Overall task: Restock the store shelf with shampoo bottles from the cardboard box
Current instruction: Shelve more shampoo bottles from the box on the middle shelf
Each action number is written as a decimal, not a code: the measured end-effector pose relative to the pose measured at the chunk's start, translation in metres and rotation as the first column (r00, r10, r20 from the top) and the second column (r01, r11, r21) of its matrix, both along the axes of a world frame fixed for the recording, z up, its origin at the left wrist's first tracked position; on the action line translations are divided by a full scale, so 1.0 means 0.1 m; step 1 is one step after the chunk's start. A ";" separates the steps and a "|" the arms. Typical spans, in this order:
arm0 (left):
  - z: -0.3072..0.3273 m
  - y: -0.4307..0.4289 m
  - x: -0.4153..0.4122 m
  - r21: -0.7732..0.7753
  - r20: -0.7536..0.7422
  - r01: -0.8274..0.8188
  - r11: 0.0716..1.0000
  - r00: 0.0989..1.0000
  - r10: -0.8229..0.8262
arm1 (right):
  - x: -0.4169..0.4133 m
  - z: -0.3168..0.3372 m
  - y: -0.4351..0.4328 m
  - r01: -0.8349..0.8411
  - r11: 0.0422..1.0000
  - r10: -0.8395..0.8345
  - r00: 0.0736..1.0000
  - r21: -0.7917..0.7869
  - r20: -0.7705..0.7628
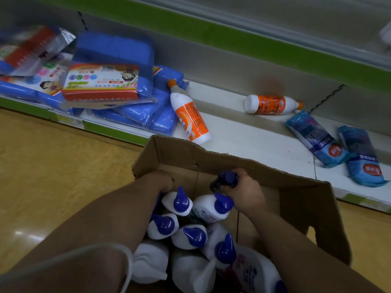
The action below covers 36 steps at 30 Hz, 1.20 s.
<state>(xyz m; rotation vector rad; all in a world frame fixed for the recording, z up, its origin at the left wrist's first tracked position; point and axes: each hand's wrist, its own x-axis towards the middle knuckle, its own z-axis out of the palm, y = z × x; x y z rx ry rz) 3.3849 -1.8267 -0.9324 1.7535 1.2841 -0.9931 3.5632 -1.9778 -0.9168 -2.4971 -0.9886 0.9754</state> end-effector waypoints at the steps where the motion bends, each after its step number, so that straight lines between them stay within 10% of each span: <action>1: 0.03 0.01 -0.01 0.005 0.035 -0.003 1.000 0.999 0.003 | 0.02 -0.02 0.01 0.030 1.000 -0.029 0.999 0.003 -0.039; 7: 0.23 0.07 -0.01 0.076 0.176 -0.034 0.997 0.984 0.020 | 0.05 -0.07 0.04 0.113 0.993 -0.104 0.969 0.029 -0.226; 20: 1.36 0.15 0.05 0.193 0.492 0.006 0.981 0.864 -0.102 | -0.03 0.60 -0.11 -0.046 0.993 0.056 0.994 0.111 -0.093; 36: 3.37 -0.31 -0.36 -0.233 0.786 -0.511 0.827 0.402 0.469 | -0.04 3.13 -0.27 0.079 0.895 0.000 0.984 0.439 -0.177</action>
